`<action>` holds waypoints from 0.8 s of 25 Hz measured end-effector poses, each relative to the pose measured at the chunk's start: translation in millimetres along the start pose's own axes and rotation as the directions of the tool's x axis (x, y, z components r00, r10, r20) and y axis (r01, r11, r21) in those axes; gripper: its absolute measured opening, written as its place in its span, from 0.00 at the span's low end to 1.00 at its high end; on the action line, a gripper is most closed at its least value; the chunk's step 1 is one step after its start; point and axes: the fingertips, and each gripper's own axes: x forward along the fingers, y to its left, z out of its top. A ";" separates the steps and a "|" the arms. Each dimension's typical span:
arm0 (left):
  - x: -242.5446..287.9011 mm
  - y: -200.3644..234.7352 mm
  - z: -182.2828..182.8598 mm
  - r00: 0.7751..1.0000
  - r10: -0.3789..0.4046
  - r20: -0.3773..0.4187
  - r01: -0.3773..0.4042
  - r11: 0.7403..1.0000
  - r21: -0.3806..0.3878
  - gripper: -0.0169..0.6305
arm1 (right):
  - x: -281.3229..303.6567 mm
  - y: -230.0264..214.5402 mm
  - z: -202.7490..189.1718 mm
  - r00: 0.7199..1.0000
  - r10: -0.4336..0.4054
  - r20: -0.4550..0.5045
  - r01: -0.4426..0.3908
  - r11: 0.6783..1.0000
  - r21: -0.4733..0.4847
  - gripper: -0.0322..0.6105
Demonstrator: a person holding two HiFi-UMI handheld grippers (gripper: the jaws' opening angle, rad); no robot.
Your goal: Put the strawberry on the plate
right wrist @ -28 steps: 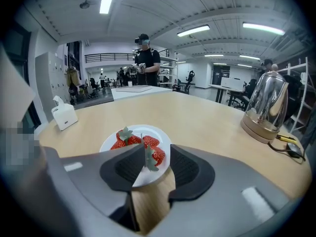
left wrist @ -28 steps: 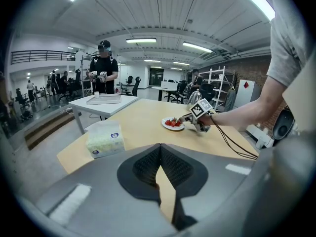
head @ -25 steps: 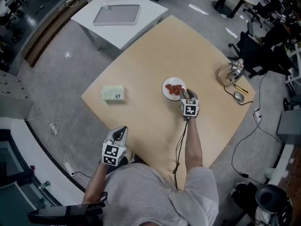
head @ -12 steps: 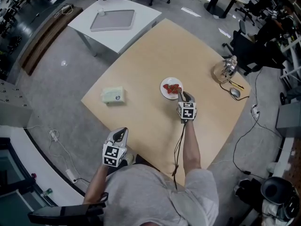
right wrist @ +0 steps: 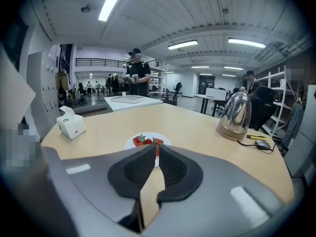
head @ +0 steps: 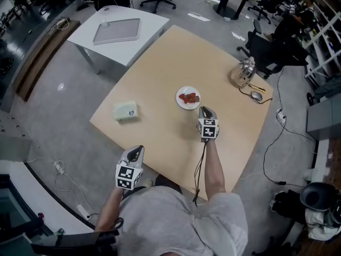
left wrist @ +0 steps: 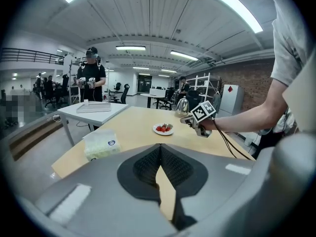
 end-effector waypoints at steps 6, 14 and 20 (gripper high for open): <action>-6.9 -3.5 0.6 0.997 -0.071 0.017 0.070 0.997 0.035 0.06 | -40.3 0.8 0.9 0.998 -0.059 0.028 0.059 0.998 0.005 0.06; -18.3 -16.3 -2.5 0.985 -0.168 0.032 0.165 0.983 0.081 0.06 | -106.0 13.4 -9.9 0.992 -0.113 0.064 0.109 0.992 0.071 0.06; -24.5 -36.6 -9.2 0.967 -0.254 0.037 0.247 0.961 0.123 0.06 | -167.6 19.1 -25.1 0.977 -0.186 0.101 0.173 0.977 0.126 0.06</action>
